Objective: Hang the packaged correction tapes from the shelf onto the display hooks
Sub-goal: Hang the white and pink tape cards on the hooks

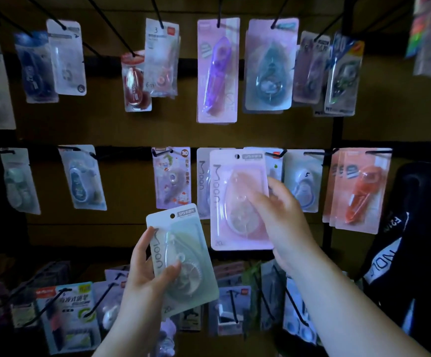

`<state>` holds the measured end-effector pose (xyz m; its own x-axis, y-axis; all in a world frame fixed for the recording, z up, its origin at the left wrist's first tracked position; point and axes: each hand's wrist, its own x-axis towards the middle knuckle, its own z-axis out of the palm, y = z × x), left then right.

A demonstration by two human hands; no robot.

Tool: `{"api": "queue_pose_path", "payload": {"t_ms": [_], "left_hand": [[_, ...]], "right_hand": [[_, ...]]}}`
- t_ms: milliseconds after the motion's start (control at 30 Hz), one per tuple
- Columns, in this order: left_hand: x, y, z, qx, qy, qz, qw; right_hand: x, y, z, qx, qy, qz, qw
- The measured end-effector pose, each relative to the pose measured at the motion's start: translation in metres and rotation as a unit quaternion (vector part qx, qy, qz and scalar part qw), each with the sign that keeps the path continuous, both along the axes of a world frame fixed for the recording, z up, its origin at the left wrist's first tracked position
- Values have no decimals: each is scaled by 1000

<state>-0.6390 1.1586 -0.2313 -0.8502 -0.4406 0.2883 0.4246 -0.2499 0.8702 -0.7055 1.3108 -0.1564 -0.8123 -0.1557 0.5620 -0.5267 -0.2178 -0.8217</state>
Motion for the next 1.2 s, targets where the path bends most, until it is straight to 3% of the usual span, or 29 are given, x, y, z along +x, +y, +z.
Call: {"api": "queue_pose_path", "payload": {"t_ms": [533, 1067, 1200], "left_hand": [[15, -29, 1, 26, 13, -15, 999], [1, -34, -2, -19, -6, -6, 1000], [-1, -31, 3, -25, 0, -4, 1000]], "right_hand": [[-12, -23, 9, 75, -26, -54, 995], [-72, -58, -1, 139, -45, -134, 980], [-56, -50, -19, 95, -26, -234, 967]]}}
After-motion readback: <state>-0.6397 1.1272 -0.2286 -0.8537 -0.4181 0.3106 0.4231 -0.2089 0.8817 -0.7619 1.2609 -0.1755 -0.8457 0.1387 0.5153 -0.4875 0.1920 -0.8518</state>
